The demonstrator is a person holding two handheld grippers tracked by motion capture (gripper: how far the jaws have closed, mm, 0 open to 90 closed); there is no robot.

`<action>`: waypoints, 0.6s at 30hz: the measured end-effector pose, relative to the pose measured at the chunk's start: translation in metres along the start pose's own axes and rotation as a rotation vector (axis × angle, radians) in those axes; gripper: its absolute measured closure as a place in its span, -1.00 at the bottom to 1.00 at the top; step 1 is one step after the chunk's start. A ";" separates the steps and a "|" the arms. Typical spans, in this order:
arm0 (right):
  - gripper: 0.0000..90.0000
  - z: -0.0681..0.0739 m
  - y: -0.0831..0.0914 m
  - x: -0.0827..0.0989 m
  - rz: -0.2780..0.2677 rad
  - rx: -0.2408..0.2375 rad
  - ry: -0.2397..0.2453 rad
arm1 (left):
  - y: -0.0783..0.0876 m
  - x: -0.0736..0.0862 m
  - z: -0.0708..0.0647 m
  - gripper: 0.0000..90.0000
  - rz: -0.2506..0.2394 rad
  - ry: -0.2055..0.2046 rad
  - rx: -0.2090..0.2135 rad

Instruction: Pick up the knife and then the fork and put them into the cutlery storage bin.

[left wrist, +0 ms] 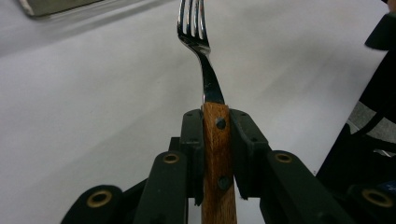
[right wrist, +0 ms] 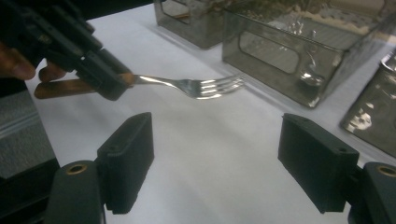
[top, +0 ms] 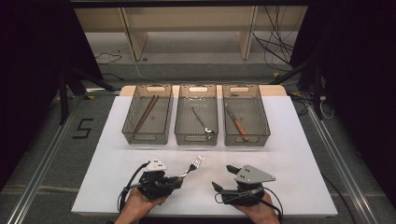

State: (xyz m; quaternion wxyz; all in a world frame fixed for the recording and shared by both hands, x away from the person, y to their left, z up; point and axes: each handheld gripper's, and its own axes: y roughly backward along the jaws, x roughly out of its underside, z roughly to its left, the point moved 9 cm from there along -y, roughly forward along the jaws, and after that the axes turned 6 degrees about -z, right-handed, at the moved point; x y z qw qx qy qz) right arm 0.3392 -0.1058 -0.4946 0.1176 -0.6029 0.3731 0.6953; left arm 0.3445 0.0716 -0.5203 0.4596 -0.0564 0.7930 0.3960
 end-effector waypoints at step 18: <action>-0.22 0.030 -0.016 0.008 0.063 0.085 0.510 | -0.015 -0.015 -0.036 0.69 0.085 -0.128 0.128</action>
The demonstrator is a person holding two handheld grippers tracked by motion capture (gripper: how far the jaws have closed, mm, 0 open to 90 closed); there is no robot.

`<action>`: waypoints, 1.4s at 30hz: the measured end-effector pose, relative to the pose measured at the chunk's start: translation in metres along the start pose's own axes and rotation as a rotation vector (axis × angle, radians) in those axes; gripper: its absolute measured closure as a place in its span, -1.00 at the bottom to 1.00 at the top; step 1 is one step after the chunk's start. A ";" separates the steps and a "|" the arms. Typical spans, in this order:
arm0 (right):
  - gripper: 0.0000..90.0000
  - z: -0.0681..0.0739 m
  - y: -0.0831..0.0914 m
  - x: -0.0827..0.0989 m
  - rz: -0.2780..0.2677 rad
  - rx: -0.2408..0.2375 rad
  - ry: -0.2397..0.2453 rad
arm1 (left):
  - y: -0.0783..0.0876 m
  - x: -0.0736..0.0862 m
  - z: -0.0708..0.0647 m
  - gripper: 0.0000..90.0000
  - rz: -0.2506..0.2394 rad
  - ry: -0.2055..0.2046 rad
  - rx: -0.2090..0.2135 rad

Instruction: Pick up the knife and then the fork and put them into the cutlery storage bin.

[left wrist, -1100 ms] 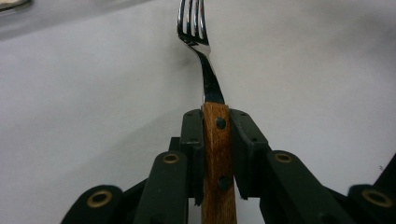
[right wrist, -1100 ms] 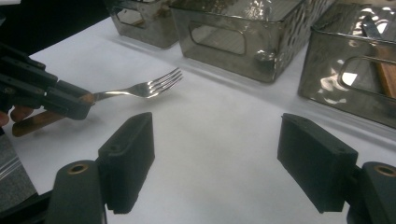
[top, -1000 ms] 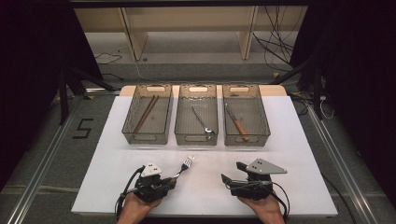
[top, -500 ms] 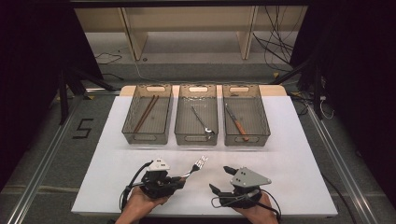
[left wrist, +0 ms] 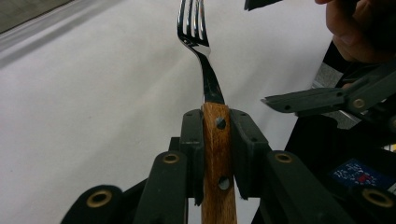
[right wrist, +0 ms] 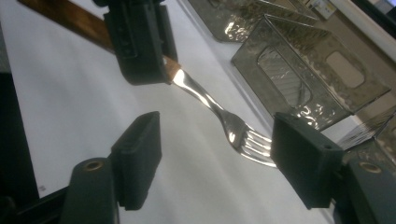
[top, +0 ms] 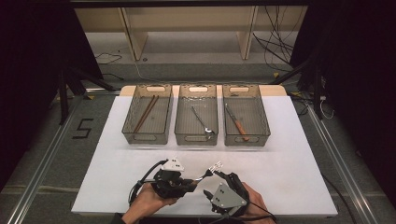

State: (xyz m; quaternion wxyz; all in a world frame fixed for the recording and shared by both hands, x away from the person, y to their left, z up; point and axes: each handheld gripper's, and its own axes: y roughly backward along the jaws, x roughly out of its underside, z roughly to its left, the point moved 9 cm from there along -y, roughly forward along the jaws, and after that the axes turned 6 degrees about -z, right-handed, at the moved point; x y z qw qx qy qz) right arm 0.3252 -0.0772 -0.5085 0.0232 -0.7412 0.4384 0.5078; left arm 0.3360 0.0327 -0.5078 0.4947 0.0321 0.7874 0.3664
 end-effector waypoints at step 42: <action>0.97 0.023 -0.008 0.005 0.066 0.121 0.594 | -0.003 0.001 -0.015 0.65 0.082 0.012 0.123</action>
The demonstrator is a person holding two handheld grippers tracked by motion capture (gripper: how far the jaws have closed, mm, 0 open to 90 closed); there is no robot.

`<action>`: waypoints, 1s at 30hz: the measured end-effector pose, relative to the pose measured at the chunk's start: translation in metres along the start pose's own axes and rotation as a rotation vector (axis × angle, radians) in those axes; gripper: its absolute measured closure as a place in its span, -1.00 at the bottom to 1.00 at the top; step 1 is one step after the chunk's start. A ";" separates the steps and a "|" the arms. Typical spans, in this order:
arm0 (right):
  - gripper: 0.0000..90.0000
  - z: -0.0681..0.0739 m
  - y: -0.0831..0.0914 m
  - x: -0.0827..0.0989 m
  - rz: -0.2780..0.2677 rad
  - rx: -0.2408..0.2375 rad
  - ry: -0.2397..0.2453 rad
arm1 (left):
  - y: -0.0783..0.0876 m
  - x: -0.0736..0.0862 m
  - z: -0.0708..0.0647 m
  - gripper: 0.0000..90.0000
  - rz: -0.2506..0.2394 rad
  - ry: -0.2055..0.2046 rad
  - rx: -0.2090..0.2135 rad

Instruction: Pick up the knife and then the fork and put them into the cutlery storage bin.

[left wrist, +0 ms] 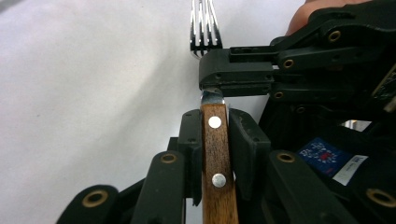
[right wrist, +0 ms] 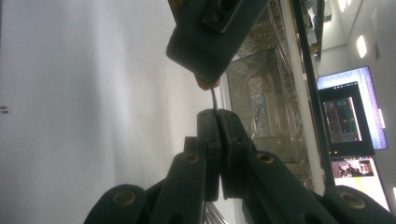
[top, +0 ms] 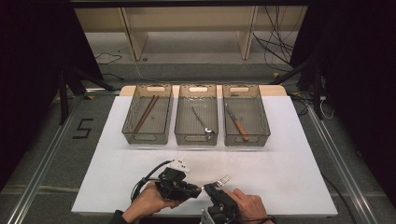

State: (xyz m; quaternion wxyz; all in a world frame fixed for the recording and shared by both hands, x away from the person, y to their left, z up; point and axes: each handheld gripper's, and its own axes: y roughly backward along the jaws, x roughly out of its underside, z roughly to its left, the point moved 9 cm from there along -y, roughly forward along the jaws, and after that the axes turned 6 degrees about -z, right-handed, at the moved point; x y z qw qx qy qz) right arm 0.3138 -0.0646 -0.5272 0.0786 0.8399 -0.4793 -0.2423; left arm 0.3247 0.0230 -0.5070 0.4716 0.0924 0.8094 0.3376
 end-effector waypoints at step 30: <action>0.98 -0.032 0.008 0.032 0.082 -0.036 -0.203 | 0.084 -0.030 0.048 -0.32 -0.430 0.053 -0.149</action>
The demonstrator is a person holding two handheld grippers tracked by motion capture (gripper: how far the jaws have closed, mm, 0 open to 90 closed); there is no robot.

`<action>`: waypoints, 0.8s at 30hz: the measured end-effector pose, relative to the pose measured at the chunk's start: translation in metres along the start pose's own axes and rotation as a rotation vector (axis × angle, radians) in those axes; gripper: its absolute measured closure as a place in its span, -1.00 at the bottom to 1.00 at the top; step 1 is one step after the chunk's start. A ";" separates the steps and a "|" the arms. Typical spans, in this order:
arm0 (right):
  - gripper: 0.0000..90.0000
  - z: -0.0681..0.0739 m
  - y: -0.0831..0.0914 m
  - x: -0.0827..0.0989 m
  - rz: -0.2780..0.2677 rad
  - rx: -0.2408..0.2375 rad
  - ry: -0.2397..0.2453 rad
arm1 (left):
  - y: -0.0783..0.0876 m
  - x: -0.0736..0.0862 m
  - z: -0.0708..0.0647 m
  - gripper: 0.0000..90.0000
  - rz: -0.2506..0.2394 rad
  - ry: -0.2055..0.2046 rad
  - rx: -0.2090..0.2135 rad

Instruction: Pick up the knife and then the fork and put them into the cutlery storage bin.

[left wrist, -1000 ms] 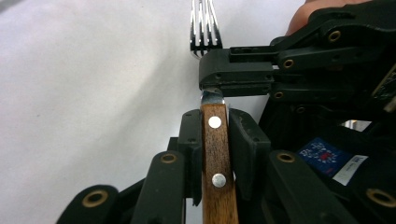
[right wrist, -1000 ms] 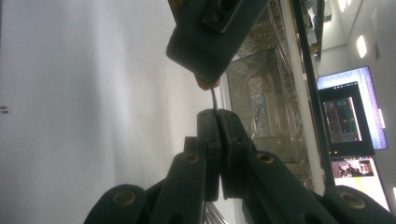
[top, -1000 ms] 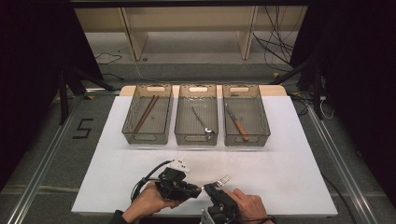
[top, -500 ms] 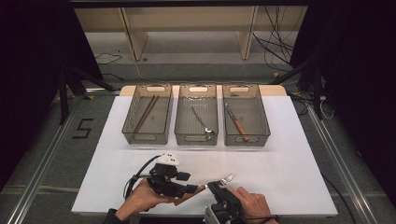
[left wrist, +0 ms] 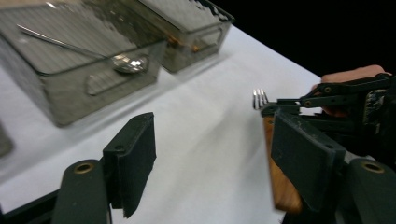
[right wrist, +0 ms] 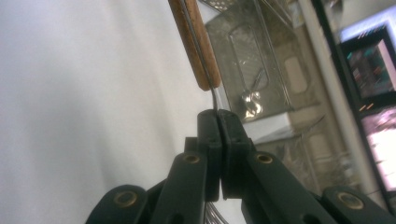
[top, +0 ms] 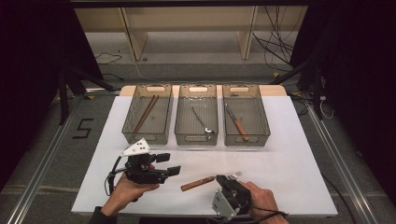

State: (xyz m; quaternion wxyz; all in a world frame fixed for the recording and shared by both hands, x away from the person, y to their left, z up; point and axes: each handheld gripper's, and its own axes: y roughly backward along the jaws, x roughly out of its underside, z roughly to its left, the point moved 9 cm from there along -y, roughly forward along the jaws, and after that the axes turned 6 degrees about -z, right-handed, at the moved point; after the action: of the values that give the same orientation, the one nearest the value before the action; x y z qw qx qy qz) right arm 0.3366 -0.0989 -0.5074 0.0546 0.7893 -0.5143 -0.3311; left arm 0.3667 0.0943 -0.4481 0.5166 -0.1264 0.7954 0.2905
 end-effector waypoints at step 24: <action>0.98 -0.125 -0.021 0.039 -0.094 -0.252 -1.142 | 0.005 0.042 0.033 -0.56 -0.071 -0.053 -0.135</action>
State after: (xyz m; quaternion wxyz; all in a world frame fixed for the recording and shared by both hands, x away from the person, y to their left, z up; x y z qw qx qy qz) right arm 0.4351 -0.1542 -0.4376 -0.1525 0.4951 -0.3833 -0.7647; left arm 0.3705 0.1219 -0.4934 0.5380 -0.1813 0.7550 0.3282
